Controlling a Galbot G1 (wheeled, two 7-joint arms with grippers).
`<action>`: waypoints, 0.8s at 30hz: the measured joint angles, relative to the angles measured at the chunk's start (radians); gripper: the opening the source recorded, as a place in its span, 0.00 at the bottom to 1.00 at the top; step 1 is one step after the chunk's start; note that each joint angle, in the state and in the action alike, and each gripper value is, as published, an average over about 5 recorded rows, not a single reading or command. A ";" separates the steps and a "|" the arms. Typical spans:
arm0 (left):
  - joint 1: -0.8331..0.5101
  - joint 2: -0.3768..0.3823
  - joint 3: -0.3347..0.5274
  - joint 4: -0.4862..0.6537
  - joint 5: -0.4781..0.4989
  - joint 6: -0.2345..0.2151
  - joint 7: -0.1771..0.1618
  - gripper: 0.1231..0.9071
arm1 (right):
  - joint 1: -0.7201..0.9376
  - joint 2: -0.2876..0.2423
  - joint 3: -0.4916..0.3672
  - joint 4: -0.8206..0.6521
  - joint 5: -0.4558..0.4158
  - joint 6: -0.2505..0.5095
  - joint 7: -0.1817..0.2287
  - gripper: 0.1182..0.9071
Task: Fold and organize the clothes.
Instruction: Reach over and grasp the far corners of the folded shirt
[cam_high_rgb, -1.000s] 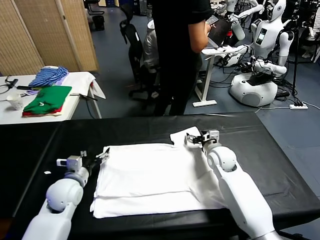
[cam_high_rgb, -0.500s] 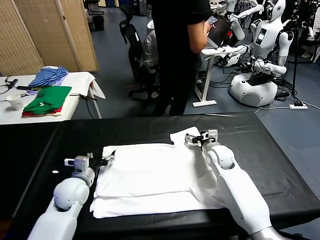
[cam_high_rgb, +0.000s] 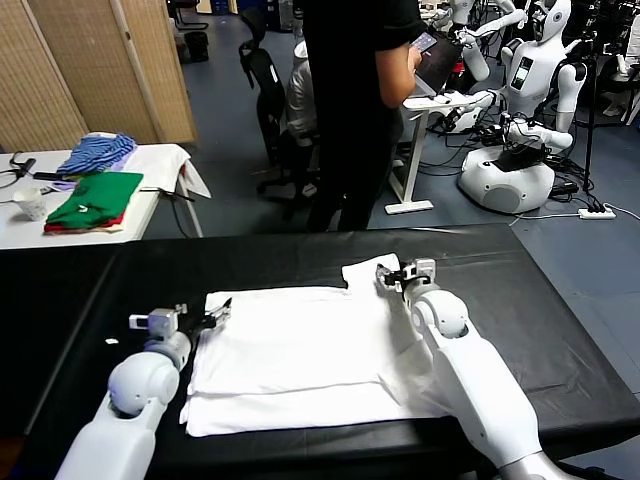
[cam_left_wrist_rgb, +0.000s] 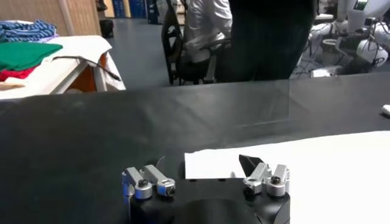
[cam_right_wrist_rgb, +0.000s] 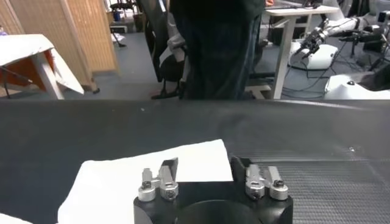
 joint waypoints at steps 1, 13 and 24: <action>-0.001 0.000 0.001 0.000 -0.001 0.000 0.000 1.00 | -0.001 0.000 0.000 0.001 0.000 0.000 0.000 0.42; -0.014 -0.001 0.014 0.005 -0.012 0.012 -0.001 1.00 | -0.020 -0.003 0.003 0.021 -0.001 -0.004 0.001 0.29; -0.023 -0.003 0.021 0.012 -0.012 0.021 -0.002 0.41 | -0.025 -0.006 0.004 0.031 -0.003 -0.006 0.003 0.21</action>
